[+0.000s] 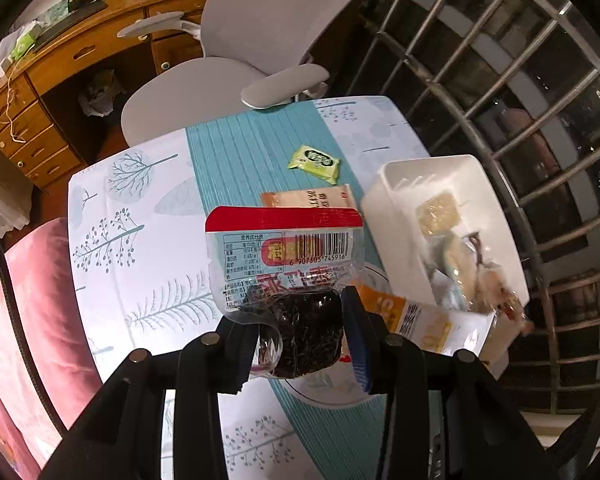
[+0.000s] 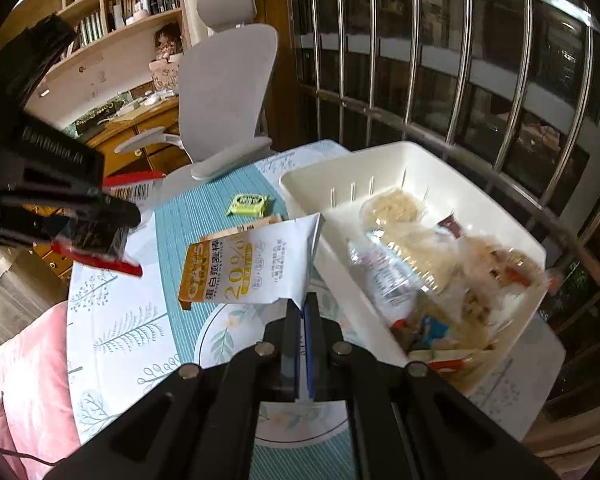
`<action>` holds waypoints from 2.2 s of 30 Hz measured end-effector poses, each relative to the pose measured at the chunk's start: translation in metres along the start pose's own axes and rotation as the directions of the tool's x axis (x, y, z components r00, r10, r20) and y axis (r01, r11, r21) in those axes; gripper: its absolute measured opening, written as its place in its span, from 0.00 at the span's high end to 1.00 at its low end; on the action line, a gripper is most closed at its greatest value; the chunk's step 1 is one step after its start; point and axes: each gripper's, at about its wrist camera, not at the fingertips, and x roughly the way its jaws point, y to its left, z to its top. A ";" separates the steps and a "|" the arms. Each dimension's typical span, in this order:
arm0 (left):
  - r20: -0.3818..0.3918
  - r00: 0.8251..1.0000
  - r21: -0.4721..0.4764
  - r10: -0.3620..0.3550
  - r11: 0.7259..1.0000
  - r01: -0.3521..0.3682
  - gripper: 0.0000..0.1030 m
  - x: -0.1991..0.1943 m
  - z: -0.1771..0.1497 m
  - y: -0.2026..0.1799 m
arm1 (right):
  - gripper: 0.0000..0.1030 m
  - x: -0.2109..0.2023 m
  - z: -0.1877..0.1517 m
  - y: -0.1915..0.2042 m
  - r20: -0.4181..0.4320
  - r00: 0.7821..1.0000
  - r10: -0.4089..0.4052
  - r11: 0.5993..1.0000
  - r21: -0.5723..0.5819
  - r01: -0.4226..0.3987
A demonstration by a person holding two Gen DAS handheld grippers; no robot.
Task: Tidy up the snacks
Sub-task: 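Carry the red-topped bag with left tool while right carries OATS packet over the tray, then open both tools to drop the red-topped bag and OATS packet into the tray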
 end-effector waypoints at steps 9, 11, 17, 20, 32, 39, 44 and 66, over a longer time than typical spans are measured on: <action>0.029 0.998 -0.025 -0.052 0.998 0.053 0.63 -0.021 -0.028 -0.017 | 0.99 -0.033 0.015 -0.039 0.040 0.997 0.072 0.994 -0.082 -0.069; 0.040 0.998 -0.033 -0.057 0.998 0.058 0.63 -0.020 -0.033 -0.024 | 0.99 -0.036 0.017 -0.053 0.037 0.996 0.085 0.992 -0.099 -0.081; 0.055 0.996 -0.069 -0.065 0.995 0.068 0.63 -0.009 -0.050 -0.057 | 0.99 -0.037 0.025 -0.101 0.018 0.992 0.122 0.984 -0.131 -0.119; 0.068 0.994 -0.098 -0.081 0.991 0.088 0.63 -0.005 -0.060 -0.077 | 0.99 -0.034 0.030 -0.129 -0.017 0.990 0.137 0.978 -0.159 -0.138; 0.056 0.993 -0.109 -0.104 0.988 0.110 0.63 0.025 -0.077 -0.176 | 0.99 -0.025 0.050 -0.194 -0.072 0.970 0.233 0.897 -0.370 -0.243; 0.066 0.988 -0.108 -0.139 0.983 0.146 0.66 0.046 -0.069 -0.214 | 0.99 -0.013 0.055 -0.211 -0.116 0.962 0.249 0.834 -0.478 -0.274; 0.063 0.991 -0.103 -0.116 0.987 0.122 0.51 0.056 -0.063 -0.228 | 0.98 0.006 0.062 -0.225 -0.179 0.955 0.237 0.821 -0.488 -0.295; 0.044 0.999 -0.187 0.018 0.982 -0.009 0.33 0.039 -0.092 -0.166 | 0.50 0.026 0.069 -0.215 -0.260 0.940 0.219 0.848 -0.426 -0.315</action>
